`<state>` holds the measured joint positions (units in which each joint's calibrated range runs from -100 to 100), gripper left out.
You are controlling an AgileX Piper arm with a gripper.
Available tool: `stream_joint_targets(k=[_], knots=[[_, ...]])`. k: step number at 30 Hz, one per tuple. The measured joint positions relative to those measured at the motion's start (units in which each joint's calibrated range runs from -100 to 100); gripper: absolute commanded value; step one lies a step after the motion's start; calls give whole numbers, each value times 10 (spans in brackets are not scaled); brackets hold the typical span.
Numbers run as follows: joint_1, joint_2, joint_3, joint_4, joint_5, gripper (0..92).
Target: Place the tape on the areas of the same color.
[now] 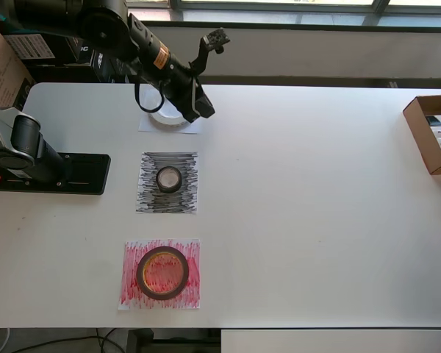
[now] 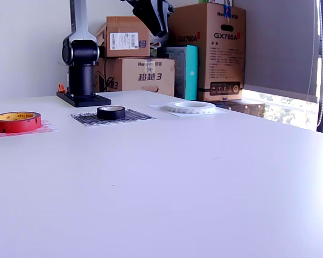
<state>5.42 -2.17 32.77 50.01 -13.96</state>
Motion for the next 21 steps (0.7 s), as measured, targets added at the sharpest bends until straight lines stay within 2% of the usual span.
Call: stream_joint_targets(k=[6,21], knots=[[0,-72,37,0,-2,45],[0,-293,135,0,-54,46]])
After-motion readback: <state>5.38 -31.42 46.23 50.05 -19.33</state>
